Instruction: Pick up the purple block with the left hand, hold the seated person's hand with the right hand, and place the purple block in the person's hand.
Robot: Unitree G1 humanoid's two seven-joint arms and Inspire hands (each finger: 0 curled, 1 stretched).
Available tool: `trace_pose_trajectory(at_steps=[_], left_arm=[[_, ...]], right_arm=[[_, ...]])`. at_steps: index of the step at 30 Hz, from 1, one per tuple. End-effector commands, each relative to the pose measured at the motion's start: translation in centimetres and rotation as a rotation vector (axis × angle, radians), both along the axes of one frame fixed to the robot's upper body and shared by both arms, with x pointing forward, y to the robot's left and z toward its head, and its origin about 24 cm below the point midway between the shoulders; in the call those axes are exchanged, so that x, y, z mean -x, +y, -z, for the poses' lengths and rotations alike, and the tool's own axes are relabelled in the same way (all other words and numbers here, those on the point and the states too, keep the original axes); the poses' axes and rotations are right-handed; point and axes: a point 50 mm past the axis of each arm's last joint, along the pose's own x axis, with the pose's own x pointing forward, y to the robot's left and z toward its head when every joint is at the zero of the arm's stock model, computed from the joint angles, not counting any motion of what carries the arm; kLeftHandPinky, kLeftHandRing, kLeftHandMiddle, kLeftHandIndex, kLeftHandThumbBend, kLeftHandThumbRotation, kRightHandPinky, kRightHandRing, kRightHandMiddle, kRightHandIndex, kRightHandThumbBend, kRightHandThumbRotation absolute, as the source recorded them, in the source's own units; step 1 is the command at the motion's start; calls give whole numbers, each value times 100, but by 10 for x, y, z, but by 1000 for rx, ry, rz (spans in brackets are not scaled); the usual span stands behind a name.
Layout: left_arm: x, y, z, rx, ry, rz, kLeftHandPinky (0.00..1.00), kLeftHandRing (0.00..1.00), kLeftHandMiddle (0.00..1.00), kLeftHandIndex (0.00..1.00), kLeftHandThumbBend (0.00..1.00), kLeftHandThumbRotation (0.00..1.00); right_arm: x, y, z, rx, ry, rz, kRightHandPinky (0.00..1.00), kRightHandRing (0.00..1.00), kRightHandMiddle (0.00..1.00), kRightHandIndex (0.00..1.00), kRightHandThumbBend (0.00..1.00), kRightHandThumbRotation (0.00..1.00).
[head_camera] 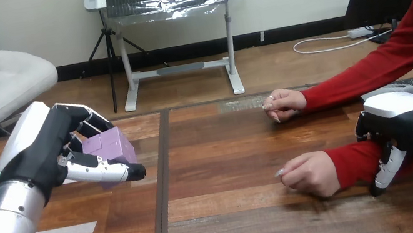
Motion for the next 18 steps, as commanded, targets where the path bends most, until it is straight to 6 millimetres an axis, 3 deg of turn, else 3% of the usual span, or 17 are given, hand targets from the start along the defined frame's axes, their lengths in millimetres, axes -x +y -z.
trace_pose_trajectory(at_steps=[1, 5, 10, 18], left_arm=[[-3, -3, -21, 7, -114, 11, 29, 33, 39, 41, 84, 0], [-5, -6, -14, 80, -178, -16, 29, 33, 39, 40, 86, 0], [-7, -8, -10, 108, -197, -28, 32, 34, 38, 40, 85, 0], [-11, -12, -2, 201, -228, -53, 32, 34, 38, 40, 85, 0]], right_arm=[[11, 7, 20, -62, 64, 3, 17, 25, 34, 39, 90, 11], [7, 7, 3, -192, -32, -2, 25, 32, 40, 39, 90, 8], [6, 8, -3, -223, -59, -11, 31, 38, 44, 40, 89, 6], [5, 9, -14, -283, -110, -28, 27, 33, 39, 40, 88, 5]])
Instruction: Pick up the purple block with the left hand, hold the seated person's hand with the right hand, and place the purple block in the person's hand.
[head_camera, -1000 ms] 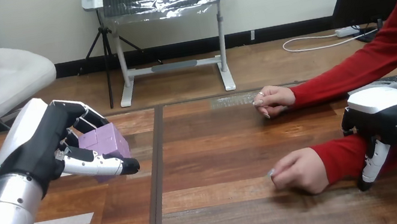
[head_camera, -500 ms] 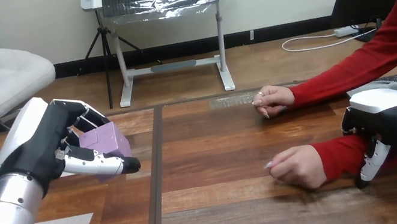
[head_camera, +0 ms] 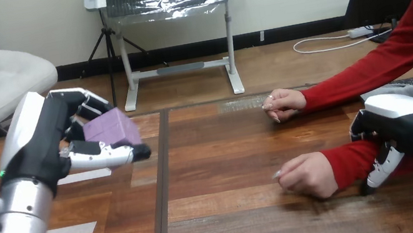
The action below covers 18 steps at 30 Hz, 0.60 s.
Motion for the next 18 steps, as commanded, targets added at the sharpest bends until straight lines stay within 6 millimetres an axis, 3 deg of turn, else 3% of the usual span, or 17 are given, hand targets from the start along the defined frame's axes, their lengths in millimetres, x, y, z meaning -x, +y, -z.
trace_pose_trajectory(at_steps=[1, 18], left_arm=[[-9, -2, -6, 73, -69, -25, 32, 34, 38, 40, 85, 0], [-21, -18, 11, 178, -49, -27, 34, 36, 40, 41, 80, 0]], right_arm=[[-5, 10, -15, -78, -73, -53, 27, 32, 39, 40, 88, 5], [-4, 19, -36, -187, -169, -125, 28, 31, 36, 36, 86, 4]])
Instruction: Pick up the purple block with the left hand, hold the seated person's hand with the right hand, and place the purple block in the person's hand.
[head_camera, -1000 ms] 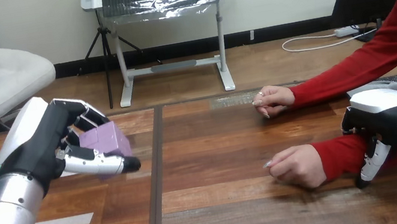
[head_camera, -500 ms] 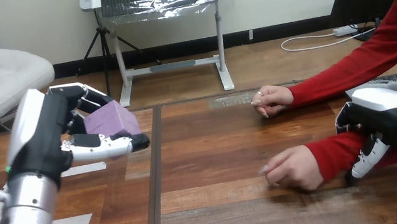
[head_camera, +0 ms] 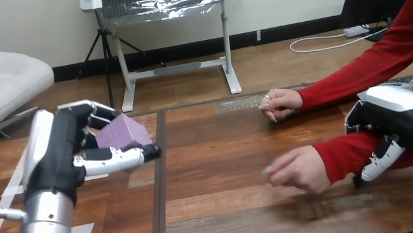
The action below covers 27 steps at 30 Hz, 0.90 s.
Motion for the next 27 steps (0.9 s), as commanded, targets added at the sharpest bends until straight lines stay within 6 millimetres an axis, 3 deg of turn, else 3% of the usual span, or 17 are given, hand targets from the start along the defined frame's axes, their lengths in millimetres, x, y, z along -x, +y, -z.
trace_pose_trajectory(at_steps=[1, 27], left_arm=[[-16, -11, -16, 29, -94, 23, 34, 36, 40, 42, 80, 0], [-46, -49, 11, 173, -35, 92, 37, 40, 43, 42, 84, 0]], right_arm=[[-10, 20, -26, -89, -119, -91, 28, 31, 36, 36, 86, 4], [-8, 48, -40, -182, -168, -130, 29, 32, 37, 37, 85, 10]])
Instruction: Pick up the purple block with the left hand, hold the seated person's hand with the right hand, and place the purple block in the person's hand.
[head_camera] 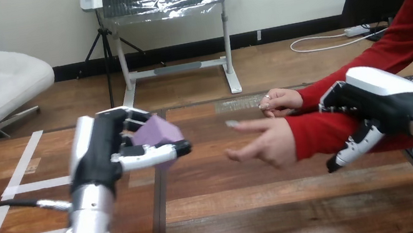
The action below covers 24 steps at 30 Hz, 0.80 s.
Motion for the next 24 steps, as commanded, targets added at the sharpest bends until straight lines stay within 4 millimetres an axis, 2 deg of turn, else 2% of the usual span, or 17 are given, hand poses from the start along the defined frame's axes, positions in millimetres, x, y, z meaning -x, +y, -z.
trace_pose_trajectory(at_steps=[1, 16, 24], left_arm=[[-20, -19, -23, 41, -109, 51, 37, 41, 43, 42, 84, 0], [-33, -40, -15, 120, -81, 80, 38, 41, 43, 42, 85, 0], [-39, -50, -14, 103, -79, 97, 38, 41, 43, 41, 87, 0]], right_arm=[[-5, 22, -16, -84, -68, -58, 29, 32, 37, 37, 85, 10], [-2, 34, -22, -119, -80, -81, 26, 30, 36, 37, 85, 11], [-1, 39, -24, -137, -95, -96, 26, 30, 35, 36, 86, 9]])
